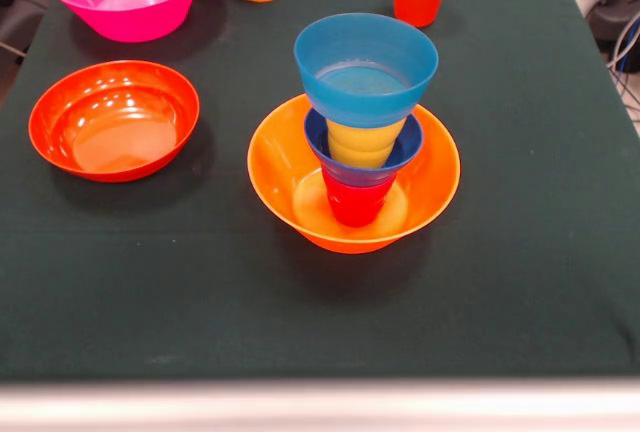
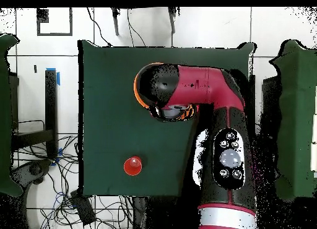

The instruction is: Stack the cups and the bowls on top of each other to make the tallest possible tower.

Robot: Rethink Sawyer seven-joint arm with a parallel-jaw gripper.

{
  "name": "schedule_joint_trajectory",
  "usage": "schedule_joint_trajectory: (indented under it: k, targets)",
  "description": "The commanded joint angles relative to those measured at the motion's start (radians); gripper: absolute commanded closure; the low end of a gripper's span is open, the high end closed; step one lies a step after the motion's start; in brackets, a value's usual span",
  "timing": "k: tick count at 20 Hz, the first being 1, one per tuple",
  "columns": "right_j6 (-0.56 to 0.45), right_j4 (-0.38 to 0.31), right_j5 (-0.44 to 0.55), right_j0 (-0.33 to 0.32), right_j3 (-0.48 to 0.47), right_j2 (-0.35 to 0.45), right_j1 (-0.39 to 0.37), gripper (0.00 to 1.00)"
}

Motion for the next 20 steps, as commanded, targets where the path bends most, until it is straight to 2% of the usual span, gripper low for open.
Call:
schedule_joint_trajectory:
  k: [1, 6, 16, 20]
  targets:
    - [0.108, 0.013, 0.129, 0.036, -0.070, 0.057, 0.037, 1.00]
    - [0.117, 0.034, 0.179, 0.045, -0.096, 0.056, 0.034, 1.00]
    - [0.135, 0.077, 0.174, 0.044, -0.138, 0.061, 0.072, 1.00]
    - [0.166, 0.088, 0.145, 0.052, -0.147, 0.055, 0.091, 1.00]
